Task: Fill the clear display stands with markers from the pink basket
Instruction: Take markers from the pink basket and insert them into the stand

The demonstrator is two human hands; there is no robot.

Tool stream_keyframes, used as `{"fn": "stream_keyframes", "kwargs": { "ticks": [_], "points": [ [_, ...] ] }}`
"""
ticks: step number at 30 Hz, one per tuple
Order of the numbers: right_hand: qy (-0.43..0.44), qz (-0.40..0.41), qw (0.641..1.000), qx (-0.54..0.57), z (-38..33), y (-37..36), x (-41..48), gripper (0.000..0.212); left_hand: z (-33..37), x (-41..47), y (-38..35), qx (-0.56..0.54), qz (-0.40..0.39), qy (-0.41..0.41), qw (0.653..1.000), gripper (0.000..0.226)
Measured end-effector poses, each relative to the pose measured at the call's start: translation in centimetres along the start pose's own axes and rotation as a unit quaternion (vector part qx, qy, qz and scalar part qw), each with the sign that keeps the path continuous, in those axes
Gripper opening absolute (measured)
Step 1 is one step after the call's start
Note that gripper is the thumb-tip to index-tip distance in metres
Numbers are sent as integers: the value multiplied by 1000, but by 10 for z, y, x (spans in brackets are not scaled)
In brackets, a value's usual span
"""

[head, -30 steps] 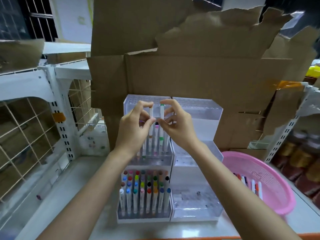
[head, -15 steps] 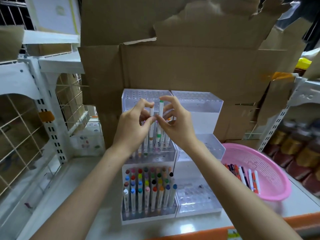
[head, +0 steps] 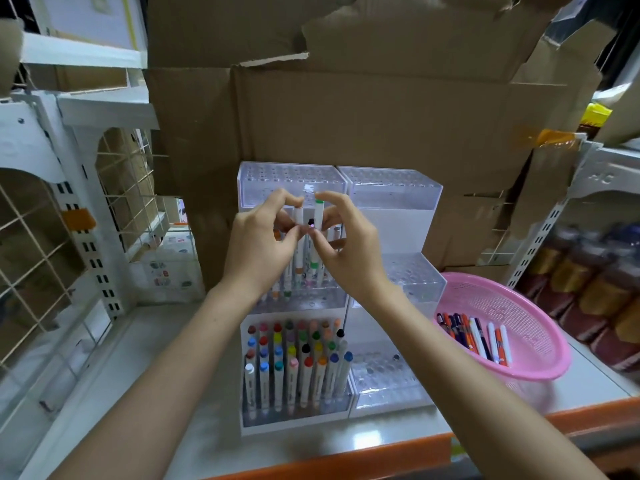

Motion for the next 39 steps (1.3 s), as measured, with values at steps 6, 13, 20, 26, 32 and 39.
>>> {"fn": "stream_keyframes", "kwargs": {
  "ticks": [6,13,20,26,32,39],
  "points": [
    [-9,4,1000,2,0,1,-5,43,-2,0,-1,14,-29,-12,999,31],
    [-52,20,998,18,3,9,-6,40,2,0,-8,65,-52,-56,995,34],
    [-77,19,996,33,7,11,-8,42,2,-7,-12,139,-59,-77,986,29],
    [-82,21,996,29,9,11,-10,42,2,-12,-14,185,-62,-110,975,30],
    [-85,11,996,28,8,8,-12,41,2,-20,-14,221,-63,-125,965,35],
    [-87,-2,996,33,6,6,-13,42,7,-28,-10,269,-71,-184,943,47]
  ]
}}
Point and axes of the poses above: each hand's wrist, its own x-axis towards the middle knuckle, its own y-axis out of the back of the hand, z = x × y, the point moved 8 cm from there along x, towards the middle knuckle, and after that the axes turned 15 degrees about -x, right-handed, at the moved point
